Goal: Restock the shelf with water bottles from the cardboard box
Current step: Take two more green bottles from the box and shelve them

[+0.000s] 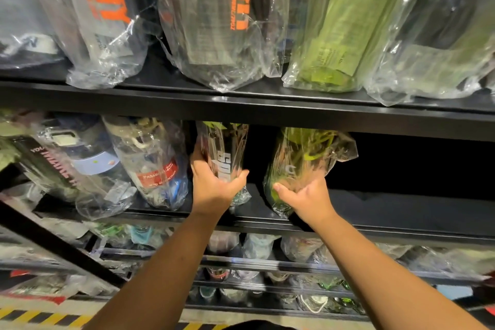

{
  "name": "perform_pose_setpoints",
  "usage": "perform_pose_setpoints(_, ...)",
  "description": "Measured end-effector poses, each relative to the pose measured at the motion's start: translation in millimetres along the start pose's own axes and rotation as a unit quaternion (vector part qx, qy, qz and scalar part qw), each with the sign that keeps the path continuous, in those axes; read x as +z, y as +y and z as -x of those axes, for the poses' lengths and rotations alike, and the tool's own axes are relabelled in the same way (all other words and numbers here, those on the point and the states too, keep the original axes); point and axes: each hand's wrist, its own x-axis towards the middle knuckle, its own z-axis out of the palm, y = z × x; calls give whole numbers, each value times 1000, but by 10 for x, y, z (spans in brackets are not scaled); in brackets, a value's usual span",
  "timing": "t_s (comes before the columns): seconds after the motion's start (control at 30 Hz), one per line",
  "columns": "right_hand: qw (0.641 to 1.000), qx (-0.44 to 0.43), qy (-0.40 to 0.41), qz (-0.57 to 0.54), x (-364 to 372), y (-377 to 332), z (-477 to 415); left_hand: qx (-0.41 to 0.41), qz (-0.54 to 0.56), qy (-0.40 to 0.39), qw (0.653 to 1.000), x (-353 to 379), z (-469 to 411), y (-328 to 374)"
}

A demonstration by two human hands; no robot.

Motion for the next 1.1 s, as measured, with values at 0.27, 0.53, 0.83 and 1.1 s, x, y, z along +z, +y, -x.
perform_pose_setpoints(0.27, 999, 20, 15, 39, 77, 110, -115, -72, 113, -20, 991, -28, -123, 126)
perform_pose_setpoints(0.53, 999, -11, -2, 47, 55, 81, -109, -68, 91, -13, 993, -76, -122, 159)
perform_pose_setpoints(0.83, 997, 8, -23, 73, 34, 62, -115, -105, 42, -93, 989, -109, 57, -37)
perform_pose_setpoints(1.1, 998, 1, -26, 66, 35, 118, -147, -105, -16, -161, 981, -241, 272, -57)
